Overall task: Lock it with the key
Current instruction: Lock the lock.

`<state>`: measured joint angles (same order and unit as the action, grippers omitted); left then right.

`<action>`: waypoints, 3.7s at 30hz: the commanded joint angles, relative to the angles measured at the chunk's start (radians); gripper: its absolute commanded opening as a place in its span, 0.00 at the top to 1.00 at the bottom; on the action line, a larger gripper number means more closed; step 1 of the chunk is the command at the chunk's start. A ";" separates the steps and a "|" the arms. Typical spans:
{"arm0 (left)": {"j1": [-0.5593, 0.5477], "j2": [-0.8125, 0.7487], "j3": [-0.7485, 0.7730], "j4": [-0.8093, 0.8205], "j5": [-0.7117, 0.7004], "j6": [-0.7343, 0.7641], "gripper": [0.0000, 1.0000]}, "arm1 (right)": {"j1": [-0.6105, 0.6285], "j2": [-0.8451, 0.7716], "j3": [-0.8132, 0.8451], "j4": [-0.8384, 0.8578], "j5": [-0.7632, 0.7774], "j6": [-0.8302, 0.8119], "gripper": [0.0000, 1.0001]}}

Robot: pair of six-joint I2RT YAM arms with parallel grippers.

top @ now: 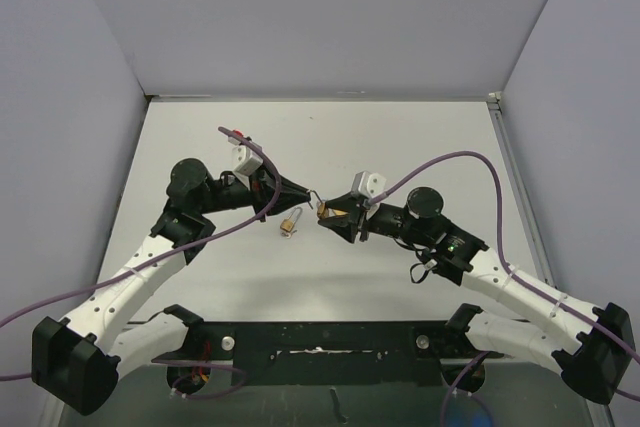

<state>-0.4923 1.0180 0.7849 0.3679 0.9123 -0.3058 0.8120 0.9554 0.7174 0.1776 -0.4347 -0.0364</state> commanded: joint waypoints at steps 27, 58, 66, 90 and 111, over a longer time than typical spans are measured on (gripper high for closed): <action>-0.007 0.015 0.235 -0.271 -0.043 0.171 1.00 | -0.323 -0.093 -0.068 0.277 -0.210 0.262 0.02; -0.012 -0.051 0.231 -0.278 -0.063 0.220 1.00 | -0.101 -0.016 0.104 0.097 -0.206 0.057 0.53; -0.012 -0.051 0.239 -0.283 -0.057 0.220 1.00 | -0.082 0.018 0.123 0.076 -0.166 0.058 0.41; -0.012 -0.063 0.234 -0.272 -0.027 0.215 1.00 | 0.033 0.094 0.140 0.087 0.034 -0.056 0.47; -0.012 -0.039 0.231 -0.232 0.024 0.183 1.00 | 0.033 0.110 0.152 0.091 0.019 -0.052 0.71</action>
<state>-0.5022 0.9829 0.9791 0.0685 0.9062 -0.1036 0.8402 1.0714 0.8295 0.2150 -0.4191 -0.0788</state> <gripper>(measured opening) 0.030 0.339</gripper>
